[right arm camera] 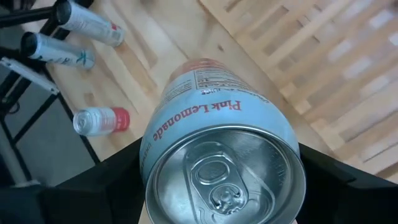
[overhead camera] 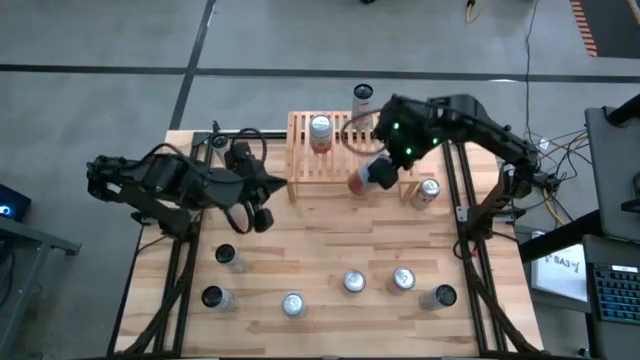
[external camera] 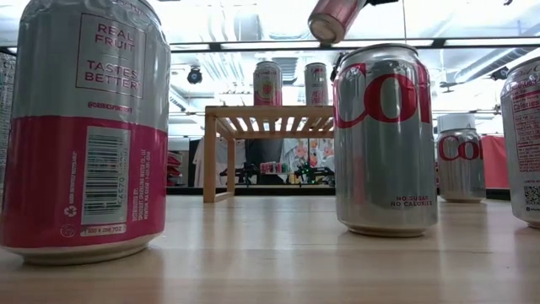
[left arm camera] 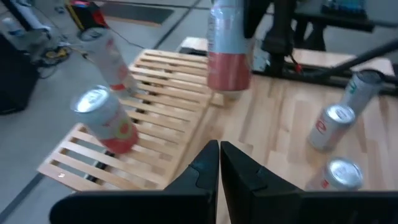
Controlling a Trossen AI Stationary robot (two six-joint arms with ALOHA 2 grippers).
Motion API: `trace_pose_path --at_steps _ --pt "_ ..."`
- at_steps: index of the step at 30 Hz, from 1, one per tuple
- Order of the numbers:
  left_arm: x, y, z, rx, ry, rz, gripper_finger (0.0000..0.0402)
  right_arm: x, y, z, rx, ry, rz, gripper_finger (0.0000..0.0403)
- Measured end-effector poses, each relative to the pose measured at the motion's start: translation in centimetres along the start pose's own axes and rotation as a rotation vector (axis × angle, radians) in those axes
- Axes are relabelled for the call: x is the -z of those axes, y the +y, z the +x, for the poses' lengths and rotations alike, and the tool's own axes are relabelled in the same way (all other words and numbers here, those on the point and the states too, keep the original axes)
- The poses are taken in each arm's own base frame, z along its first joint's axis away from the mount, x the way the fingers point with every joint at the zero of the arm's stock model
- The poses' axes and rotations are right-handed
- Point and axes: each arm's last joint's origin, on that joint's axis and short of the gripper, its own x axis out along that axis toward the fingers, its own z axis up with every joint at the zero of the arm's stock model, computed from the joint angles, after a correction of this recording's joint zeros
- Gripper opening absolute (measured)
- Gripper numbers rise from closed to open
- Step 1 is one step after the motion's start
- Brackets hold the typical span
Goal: Place canned beverage on shelf
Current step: Put the orange and white soda can on the shelf
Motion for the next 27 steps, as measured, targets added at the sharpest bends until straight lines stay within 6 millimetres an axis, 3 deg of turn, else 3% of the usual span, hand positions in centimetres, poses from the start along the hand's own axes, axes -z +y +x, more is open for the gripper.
trace_pose_path --at_steps 10,20,27 --pt "-1.3 0.6 0.7 -0.108 -0.113 -0.138 0.0 -1.3 -2.9 -1.4 -0.034 -0.035 -0.179 0.0286" --pt "-2.0 -0.3 2.4 -0.127 -0.173 -0.196 0.0 -1.8 -5.3 -3.1 0.011 -0.099 -0.226 0.0286" --pt "-2.5 0.9 3.3 -0.169 -0.179 -0.204 0.0 -1.4 -6.1 -4.4 0.024 -0.14 -0.219 0.0286"
